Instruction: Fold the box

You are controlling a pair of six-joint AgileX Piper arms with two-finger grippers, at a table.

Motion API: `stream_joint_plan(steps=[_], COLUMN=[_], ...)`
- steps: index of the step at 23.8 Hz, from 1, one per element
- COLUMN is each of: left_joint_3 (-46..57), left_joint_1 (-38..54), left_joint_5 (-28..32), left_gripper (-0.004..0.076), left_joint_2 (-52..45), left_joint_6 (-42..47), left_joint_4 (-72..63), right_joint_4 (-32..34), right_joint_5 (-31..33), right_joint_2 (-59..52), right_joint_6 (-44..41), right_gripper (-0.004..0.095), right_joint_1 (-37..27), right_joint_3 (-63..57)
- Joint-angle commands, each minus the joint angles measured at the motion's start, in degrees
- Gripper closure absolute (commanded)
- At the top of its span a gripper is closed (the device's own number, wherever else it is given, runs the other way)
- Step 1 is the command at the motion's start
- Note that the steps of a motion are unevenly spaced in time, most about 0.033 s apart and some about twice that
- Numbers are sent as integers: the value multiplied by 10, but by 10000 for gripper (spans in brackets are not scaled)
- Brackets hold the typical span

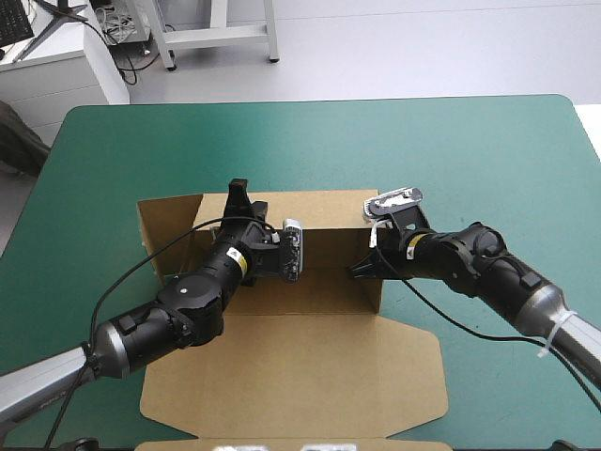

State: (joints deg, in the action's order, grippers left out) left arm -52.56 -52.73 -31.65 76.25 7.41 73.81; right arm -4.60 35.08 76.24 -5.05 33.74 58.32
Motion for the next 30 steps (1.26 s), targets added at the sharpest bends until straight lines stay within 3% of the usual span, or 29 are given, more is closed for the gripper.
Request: stream_joint_plan(steps=[1,9,13,15,19,26,30], left_joint_3=[-11,-11,-13,-13,-13,-13,-29], left_joint_1=[-2,-57,-82,-97,-123,-194,-175], left_joint_5=[22,-16,-33,-51,-83,-140,-143], left_gripper=[734,696,569,445,293,293,293], left_joint_2=[-14,-27,-36,-43,-57,-87,-107], left_joint_6=[10,7,7,7,10,55,62], left_joint_4=[1,11,23,24,23,16,18], right_joint_4=[-19,-15,-13,-13,-13,28,85], right_joint_5=[-55,-97,-109,-127,-162,-162,-40], right_joint_2=[-11,-1,18,37,58,60,58], right_joint_6=[-13,-42,-44,-44,-47,-83,-121], right_gripper=[913,913,913,913,913,913,913], right_joint_1=[9,9,9,9,9,9,4], right_joint_3=[16,16,16,16,16,20,76])
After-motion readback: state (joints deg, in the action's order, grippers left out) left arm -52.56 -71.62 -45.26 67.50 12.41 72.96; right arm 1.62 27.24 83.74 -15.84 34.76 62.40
